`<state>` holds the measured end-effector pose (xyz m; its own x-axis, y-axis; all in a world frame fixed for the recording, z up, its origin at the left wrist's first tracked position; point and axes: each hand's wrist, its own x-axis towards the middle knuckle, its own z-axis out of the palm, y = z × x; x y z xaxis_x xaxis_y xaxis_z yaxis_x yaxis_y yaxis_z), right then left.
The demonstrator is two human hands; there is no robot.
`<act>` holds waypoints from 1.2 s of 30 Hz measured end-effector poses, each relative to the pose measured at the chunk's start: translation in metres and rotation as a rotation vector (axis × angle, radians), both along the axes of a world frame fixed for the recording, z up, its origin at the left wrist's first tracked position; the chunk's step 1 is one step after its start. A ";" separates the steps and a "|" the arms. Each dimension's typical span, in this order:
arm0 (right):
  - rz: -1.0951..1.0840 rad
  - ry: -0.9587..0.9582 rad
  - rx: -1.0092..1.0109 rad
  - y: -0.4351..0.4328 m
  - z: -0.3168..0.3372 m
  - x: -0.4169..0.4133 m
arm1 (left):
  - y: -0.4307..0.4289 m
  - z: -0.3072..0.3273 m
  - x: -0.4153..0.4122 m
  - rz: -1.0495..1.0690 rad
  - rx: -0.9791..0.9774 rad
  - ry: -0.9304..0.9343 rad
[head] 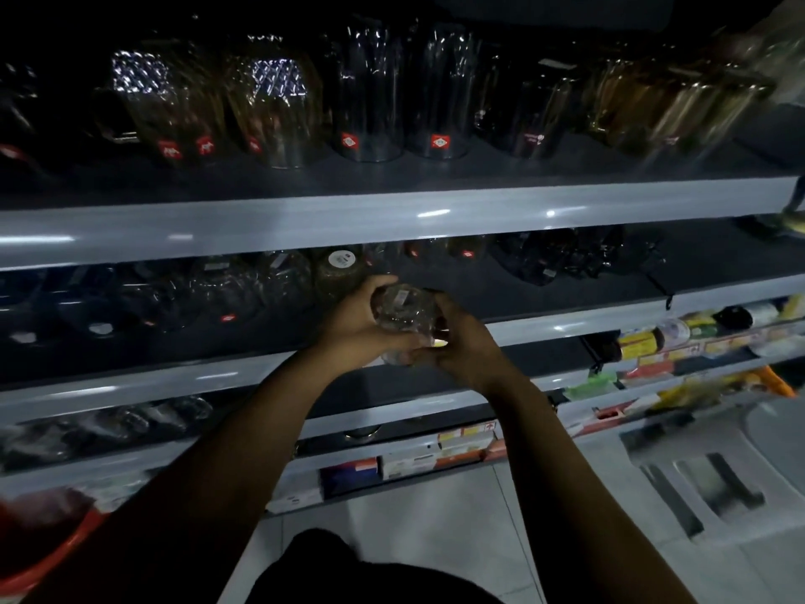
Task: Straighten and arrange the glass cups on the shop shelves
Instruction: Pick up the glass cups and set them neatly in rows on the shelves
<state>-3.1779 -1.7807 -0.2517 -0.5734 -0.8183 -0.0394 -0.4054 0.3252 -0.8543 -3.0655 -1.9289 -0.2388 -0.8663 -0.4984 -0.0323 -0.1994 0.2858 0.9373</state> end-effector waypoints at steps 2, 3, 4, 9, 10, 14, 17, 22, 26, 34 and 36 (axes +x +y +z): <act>-0.027 -0.014 -0.054 0.001 0.001 0.003 | -0.003 -0.002 -0.001 0.000 0.019 0.024; -0.037 -0.019 -0.079 0.001 0.001 0.003 | -0.006 -0.003 0.000 0.008 0.040 0.035; -0.037 -0.033 -0.109 -0.001 0.002 0.004 | -0.008 -0.002 0.001 0.019 0.060 0.042; -0.158 -0.003 -0.158 -0.021 -0.005 -0.003 | -0.020 -0.006 0.014 0.221 -0.071 0.043; -0.186 0.016 -0.156 -0.026 -0.007 -0.007 | -0.022 -0.009 0.018 0.307 -0.123 0.056; -0.251 0.085 -0.143 -0.043 -0.018 -0.021 | -0.028 -0.023 0.026 0.499 -0.190 0.021; -0.312 0.090 -0.142 -0.051 -0.028 -0.028 | -0.029 -0.026 0.025 0.509 -0.148 -0.003; -0.366 0.147 -0.128 -0.069 -0.040 -0.030 | -0.023 -0.026 0.024 0.485 -0.132 -0.031; -0.384 0.133 -0.129 -0.085 -0.042 -0.021 | -0.019 -0.026 0.021 0.462 -0.134 -0.029; -0.336 0.229 -0.136 -0.083 -0.047 -0.019 | -0.018 -0.035 0.012 0.493 -0.090 0.039; -0.355 0.225 -0.129 -0.080 -0.048 -0.020 | -0.017 -0.040 0.011 0.511 -0.085 0.036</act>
<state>-3.1981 -1.8610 -0.2997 -0.8028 -0.5587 0.2082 -0.4680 0.3741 -0.8006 -3.0546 -1.9460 -0.2786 -0.5115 -0.8577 0.0523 -0.3015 0.2361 0.9238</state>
